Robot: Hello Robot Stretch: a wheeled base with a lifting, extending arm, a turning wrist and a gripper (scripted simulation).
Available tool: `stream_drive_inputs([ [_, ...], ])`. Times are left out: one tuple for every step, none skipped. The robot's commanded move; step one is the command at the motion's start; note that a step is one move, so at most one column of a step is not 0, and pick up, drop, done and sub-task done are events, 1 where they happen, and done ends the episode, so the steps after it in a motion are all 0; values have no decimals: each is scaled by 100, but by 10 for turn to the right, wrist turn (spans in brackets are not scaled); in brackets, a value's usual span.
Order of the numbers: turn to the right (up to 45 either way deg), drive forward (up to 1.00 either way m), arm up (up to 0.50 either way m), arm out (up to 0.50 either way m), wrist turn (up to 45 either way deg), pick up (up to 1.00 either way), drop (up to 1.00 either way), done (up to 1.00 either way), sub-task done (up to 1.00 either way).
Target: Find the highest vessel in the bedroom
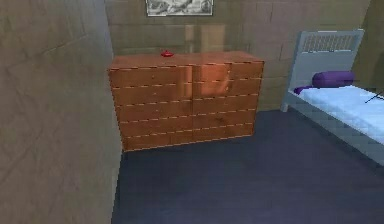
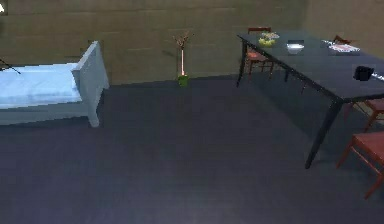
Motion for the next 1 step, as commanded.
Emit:
stream_drive_inputs([
  [450,0,0,0,0,0,0,0,0],
])
